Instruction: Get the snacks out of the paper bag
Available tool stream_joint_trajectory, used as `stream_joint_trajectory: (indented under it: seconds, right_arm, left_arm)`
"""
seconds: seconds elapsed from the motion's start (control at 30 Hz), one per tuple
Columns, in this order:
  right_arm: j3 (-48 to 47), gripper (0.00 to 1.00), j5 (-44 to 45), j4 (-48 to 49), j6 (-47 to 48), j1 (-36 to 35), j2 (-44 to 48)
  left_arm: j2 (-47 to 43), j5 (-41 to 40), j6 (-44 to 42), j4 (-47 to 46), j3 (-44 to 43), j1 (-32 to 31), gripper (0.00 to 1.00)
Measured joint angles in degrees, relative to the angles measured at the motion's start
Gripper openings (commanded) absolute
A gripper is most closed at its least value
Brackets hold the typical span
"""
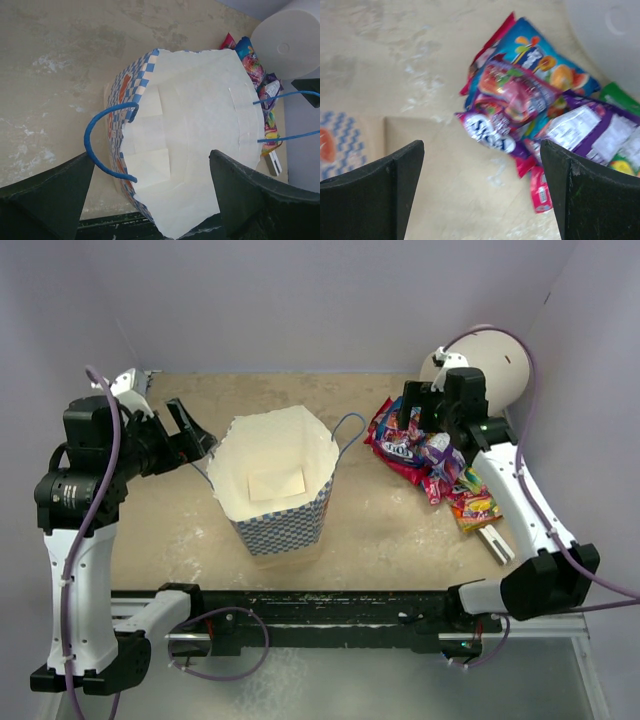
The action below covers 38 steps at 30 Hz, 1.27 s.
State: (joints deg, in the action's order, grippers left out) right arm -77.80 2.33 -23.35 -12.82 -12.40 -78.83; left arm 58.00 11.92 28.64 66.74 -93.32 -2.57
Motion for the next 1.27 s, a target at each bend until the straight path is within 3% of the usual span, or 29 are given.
stream_joint_trajectory:
  seconds: [0.13, 0.4, 0.73, 0.93, 1.27]
  right_arm:
    - [-1.22, 1.0, -4.11, -4.87, -3.21, -1.64, 3.34]
    - [-14.8, 1.0, -6.16, -15.67, -4.55, -2.36, 12.61]
    - [-28.0, 0.99, -2.29, -22.95, -4.81, -2.36, 24.48]
    - [-33.14, 1.0, -0.02, -25.0, -5.73, -2.32, 26.77]
    - [-33.64, 0.99, 4.2, -27.8, -6.36, -2.27, 26.91]
  left_arm:
    - [0.39, -0.02, -1.92, -2.71, -2.12, 0.0, 0.99]
    - [0.42, -0.68, -7.78, -9.11, -8.44, -0.31, 0.99]
    - [-3.04, -8.81, -18.64, -12.37, -14.53, -9.66, 0.99]
    - [-5.9, -7.74, -18.1, -13.11, -16.79, -9.9, 0.99]
    - [-6.64, -7.13, -17.14, -13.11, -16.59, -9.9, 0.99]
